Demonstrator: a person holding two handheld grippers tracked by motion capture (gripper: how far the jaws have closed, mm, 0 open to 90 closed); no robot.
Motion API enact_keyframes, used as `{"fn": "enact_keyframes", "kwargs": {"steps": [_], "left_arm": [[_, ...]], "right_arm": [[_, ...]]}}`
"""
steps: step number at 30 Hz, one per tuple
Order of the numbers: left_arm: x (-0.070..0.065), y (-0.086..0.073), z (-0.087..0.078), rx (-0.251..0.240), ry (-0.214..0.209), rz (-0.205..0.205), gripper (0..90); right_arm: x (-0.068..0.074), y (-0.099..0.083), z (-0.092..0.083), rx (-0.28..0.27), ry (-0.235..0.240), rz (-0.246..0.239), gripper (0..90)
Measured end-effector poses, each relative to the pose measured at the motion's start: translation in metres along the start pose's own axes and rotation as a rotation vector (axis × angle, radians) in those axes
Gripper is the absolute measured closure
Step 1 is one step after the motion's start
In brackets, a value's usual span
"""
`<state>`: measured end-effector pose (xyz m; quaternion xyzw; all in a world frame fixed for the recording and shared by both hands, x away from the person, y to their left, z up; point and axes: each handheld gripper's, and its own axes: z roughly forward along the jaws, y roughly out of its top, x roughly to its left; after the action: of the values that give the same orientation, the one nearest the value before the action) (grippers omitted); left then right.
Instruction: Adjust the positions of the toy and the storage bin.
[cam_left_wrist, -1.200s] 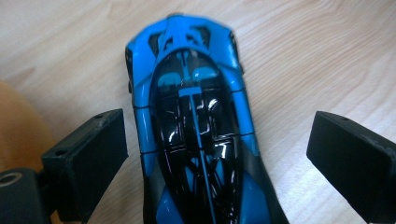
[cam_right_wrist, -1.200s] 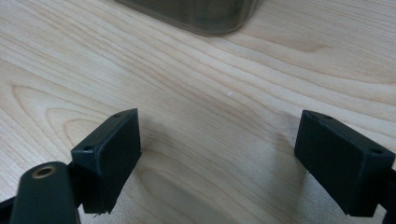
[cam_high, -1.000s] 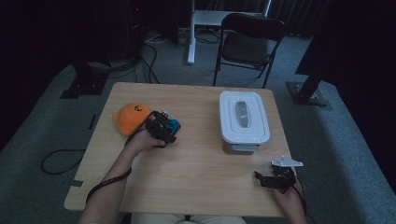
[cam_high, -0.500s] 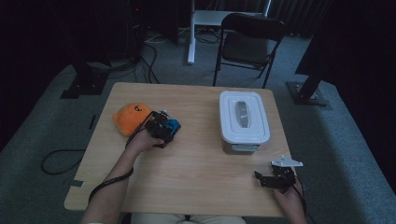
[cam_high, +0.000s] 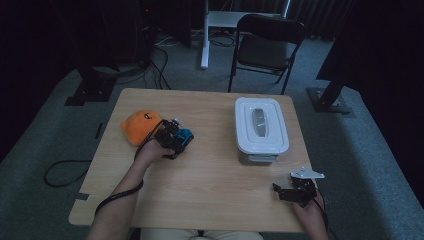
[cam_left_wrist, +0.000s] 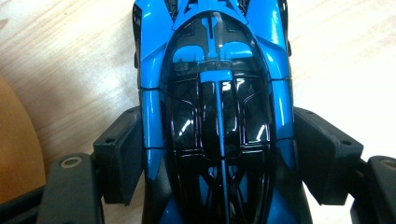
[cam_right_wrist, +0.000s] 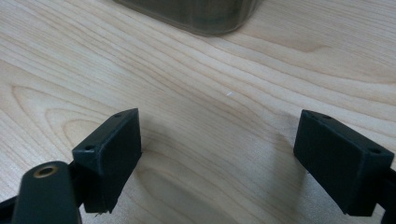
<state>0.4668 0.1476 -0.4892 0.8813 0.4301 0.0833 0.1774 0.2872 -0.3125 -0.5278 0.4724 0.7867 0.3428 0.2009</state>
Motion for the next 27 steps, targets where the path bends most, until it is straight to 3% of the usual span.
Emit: {"fn": "enact_keyframes", "kwargs": {"steps": [2,4,9,14,22,27], "left_arm": [[0.0,-0.002,-0.002,-0.004,-0.02,-0.005,26.5],[-0.002,-0.004,-0.005,-0.014,-0.008,0.01,26.6],[-0.003,-0.013,-0.015,-0.05,-0.027,0.006,26.7],[-0.007,-0.021,-0.024,-0.053,-0.021,0.048,28.3],[-0.015,-0.048,-0.049,-0.124,-0.006,0.08,28.3],[-0.017,-0.066,-0.057,-0.122,0.0,0.11,28.3]], "right_arm": [[0.0,0.0,0.0,0.0,-0.001,0.0,14.5],[0.0,0.0,0.0,0.0,-0.001,0.001,14.5],[0.0,0.0,0.0,0.0,-0.002,0.001,14.5],[0.0,0.0,0.0,0.0,-0.003,0.001,14.5],[0.0,0.0,0.0,0.001,-0.004,0.003,14.5],[0.0,0.0,0.0,0.0,-0.005,0.004,14.6]]}}
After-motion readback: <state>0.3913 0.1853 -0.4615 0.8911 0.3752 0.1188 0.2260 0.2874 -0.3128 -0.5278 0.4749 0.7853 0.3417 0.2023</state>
